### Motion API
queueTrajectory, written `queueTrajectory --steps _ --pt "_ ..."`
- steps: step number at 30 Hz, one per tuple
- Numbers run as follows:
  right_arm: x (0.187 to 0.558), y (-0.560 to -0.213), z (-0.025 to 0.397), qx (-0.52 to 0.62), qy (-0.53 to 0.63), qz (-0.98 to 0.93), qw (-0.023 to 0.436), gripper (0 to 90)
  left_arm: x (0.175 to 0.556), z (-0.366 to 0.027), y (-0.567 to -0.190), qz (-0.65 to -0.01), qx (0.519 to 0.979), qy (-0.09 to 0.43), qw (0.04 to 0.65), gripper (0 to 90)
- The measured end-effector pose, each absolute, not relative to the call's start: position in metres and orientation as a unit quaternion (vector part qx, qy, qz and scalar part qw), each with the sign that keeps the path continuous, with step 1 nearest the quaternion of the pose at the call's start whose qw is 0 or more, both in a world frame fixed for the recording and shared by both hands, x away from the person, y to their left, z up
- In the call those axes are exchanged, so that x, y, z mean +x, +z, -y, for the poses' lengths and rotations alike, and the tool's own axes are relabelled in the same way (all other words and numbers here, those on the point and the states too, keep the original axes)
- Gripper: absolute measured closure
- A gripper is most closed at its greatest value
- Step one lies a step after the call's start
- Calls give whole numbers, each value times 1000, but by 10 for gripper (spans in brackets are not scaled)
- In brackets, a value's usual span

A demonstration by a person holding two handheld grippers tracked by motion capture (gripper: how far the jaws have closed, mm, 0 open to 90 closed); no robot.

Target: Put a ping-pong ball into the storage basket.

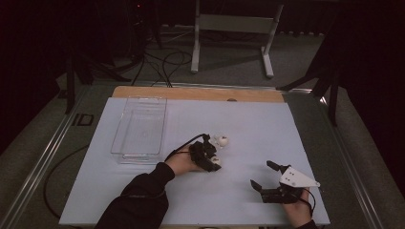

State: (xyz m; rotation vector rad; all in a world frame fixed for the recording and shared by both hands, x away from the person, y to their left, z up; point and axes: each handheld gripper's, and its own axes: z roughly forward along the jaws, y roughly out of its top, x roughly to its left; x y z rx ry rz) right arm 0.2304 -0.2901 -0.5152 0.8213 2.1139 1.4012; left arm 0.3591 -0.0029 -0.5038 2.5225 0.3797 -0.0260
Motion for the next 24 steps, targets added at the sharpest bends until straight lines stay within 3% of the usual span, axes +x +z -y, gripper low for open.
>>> queueTrajectory --steps 24 --pt "231 -516 289 302 510 -771 233 88 350 -5 -479 -114 956 -22 270 521"
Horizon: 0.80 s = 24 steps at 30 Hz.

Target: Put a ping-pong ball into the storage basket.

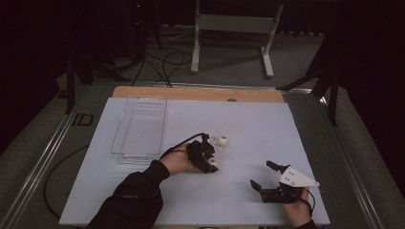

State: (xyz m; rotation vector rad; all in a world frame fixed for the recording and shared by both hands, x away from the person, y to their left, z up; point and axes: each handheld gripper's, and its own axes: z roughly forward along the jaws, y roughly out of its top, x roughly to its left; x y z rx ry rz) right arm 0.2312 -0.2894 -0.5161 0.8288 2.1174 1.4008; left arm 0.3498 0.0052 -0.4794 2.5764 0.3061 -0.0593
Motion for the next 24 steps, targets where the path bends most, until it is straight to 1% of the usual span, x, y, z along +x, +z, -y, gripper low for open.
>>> queueTrajectory --steps 6,13,19,24 --pt "231 -516 290 302 510 -770 234 88 351 -9 -474 -117 959 -14 257 521" --pt "232 -517 290 303 511 -770 231 88 351 -15 -468 -122 960 -21 251 521" --pt "232 -517 290 304 512 -770 231 88 349 -17 -462 -114 961 -31 249 521" --pt "232 -517 289 304 510 -770 232 88 349 -19 -458 -115 962 -30 247 521"
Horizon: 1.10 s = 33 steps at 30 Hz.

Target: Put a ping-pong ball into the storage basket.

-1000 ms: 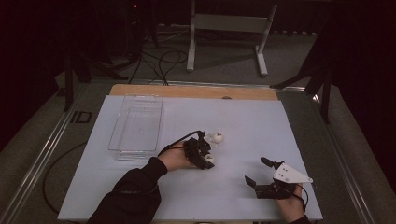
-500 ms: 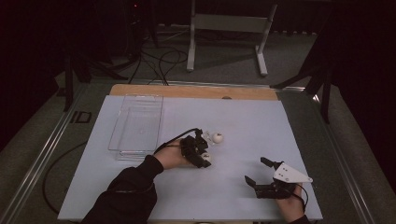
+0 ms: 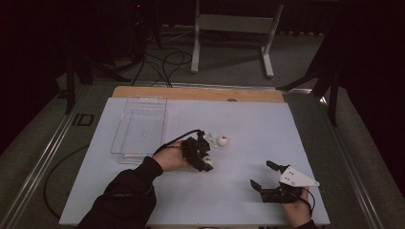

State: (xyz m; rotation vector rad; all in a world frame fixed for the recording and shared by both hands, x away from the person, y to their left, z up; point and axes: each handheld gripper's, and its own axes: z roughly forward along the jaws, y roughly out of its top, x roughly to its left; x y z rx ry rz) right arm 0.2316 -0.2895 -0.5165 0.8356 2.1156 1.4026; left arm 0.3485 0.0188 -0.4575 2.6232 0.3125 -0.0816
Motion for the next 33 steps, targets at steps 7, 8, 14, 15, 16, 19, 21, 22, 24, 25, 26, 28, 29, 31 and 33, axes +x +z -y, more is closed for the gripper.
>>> queueTrajectory --steps 7,8,14,15,16,19,21,22,24,25,26,28,29,31,33 --pt "231 -516 290 303 510 -770 234 88 348 -23 -449 -115 960 -28 254 521" --pt "231 -516 290 302 510 -770 234 88 348 -24 -448 -111 961 -26 250 521" --pt "231 -516 290 302 510 -770 235 88 347 -28 -440 -116 961 -23 248 521" --pt "231 -516 290 300 510 -771 236 88 347 -29 -439 -113 962 -22 248 522" --pt "231 -516 290 300 510 -771 236 88 347 -29 -438 -109 963 -24 247 521" --pt "231 -516 290 301 510 -771 236 88 346 -31 -435 -110 962 -26 249 521" --pt "231 -516 290 300 510 -771 236 88 347 -32 -432 -108 962 -27 248 521" --pt "231 -515 290 299 510 -771 237 88 346 -33 -431 -107 962 -27 251 522" --pt "231 -515 289 300 510 -770 237 88 346 -34 -427 -104 963 -28 248 521" --pt "231 -515 289 300 511 -770 237 88 346 -35 -426 -104 963 -26 249 521" --pt "231 -515 290 300 511 -770 238 88 346 -36 -425 -105 962 -27 251 521" --pt "231 -515 290 300 511 -770 237 88 346 -37 -423 -108 962 -25 249 522" --pt "231 -515 289 299 511 -771 237 88 347 -38 -422 -108 962 -26 249 522" --pt "231 -515 289 299 510 -771 237 88 348 -40 -419 -110 962 -23 248 522" --pt "231 -515 289 299 510 -771 237 88 348 -43 -416 -111 962 -22 249 522"
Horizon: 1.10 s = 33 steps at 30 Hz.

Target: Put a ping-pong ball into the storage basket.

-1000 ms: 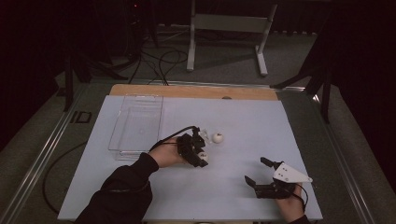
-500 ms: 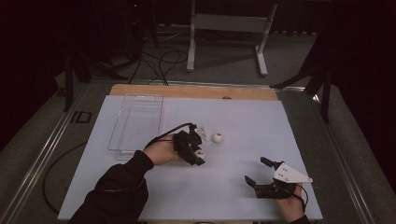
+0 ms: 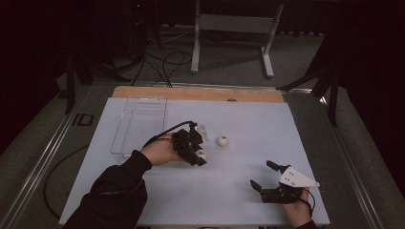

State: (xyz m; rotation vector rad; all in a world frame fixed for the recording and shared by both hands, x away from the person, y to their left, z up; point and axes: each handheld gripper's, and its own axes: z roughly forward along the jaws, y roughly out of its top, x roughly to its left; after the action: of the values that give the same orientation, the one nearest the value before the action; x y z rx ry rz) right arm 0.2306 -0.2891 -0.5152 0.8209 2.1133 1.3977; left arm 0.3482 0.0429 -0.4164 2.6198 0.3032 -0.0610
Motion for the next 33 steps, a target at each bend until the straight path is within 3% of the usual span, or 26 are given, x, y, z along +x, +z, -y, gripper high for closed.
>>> queueTrajectory --steps 33 --pt "230 -515 289 297 508 -772 240 88 362 -83 -378 -151 952 3 268 521"
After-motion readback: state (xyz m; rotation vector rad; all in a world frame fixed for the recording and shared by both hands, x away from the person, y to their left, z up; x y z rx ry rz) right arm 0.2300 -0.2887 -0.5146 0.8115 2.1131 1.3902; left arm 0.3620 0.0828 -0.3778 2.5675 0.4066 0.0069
